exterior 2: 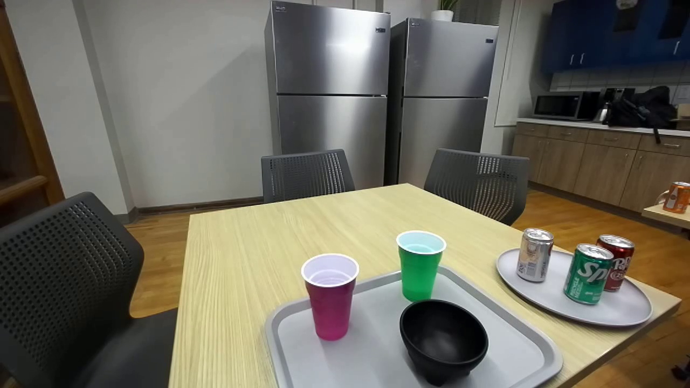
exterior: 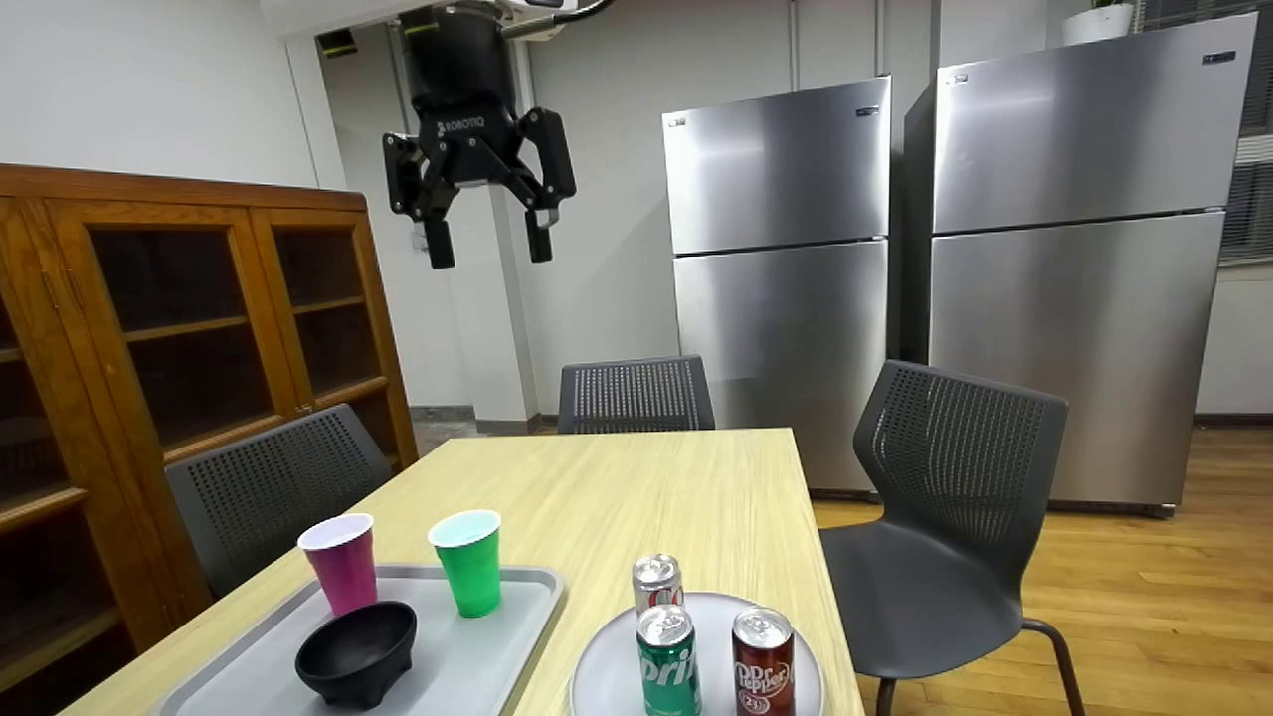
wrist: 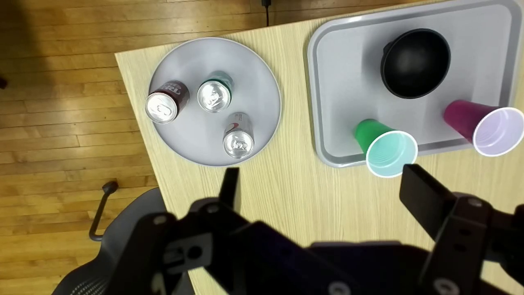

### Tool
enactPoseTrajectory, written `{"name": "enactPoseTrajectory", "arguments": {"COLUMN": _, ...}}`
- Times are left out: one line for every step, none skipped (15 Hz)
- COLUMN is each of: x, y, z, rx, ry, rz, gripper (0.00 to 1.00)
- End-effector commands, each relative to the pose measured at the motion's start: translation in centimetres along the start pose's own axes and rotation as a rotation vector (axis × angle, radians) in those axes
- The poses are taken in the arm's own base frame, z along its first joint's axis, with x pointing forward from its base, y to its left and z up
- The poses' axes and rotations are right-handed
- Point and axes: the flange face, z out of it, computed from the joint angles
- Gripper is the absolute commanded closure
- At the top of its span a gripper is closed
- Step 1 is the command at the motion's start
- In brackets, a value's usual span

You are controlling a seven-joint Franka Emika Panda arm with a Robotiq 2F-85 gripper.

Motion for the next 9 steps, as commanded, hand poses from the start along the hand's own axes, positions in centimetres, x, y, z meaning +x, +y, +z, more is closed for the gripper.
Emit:
{"name": "enactPoseTrajectory", "arguments": {"x": 1.0, "y": -1.1, "z": 2.1, "rx": -0.022, "ry": 0.008, "rz": -0.049, "gripper": 0.0}}
{"name": "enactPoseTrajectory", "arguments": {"x": 1.5, "y": -1.5, "z": 2.9, "rx": -0.028, "ry": 0.008, "rz": -0.06, "gripper": 0.0}}
{"name": "enactPoseTrajectory", "arguments": {"x": 1.8, "y": -1.9, "z": 3.7, "rx": -0.028, "ry": 0.009, "rz": -0.071, "gripper": 0.0}}
{"name": "enactPoseTrajectory", "arguments": {"x": 2.3, "y": -2.4, "z": 4.5, "rx": -0.032, "ry": 0.013, "rz": -0.08, "gripper": 0.0}}
{"name": "enactPoseTrajectory", "arguments": {"x": 2.7, "y": -2.9, "z": 5.3, "rx": -0.034, "ry": 0.017, "rz": -0.088, "gripper": 0.0}}
{"name": "enactPoseTrajectory", "arguments": {"x": 3.2, "y": -3.5, "z": 6.3, "rx": -0.03, "ry": 0.022, "rz": -0.098, "gripper": 0.0}}
{"name": "enactPoseTrajectory", "arguments": {"x": 3.6, "y": -4.0, "z": 7.3, "rx": -0.027, "ry": 0.024, "rz": -0.104, "gripper": 0.0}}
{"name": "enactPoseTrajectory", "arguments": {"x": 4.0, "y": -4.6, "z": 8.3, "rx": -0.022, "ry": 0.025, "rz": -0.113, "gripper": 0.0}}
{"name": "enactPoseTrajectory", "arguments": {"x": 4.4, "y": -5.2, "z": 9.3, "rx": -0.024, "ry": 0.029, "rz": -0.12, "gripper": 0.0}}
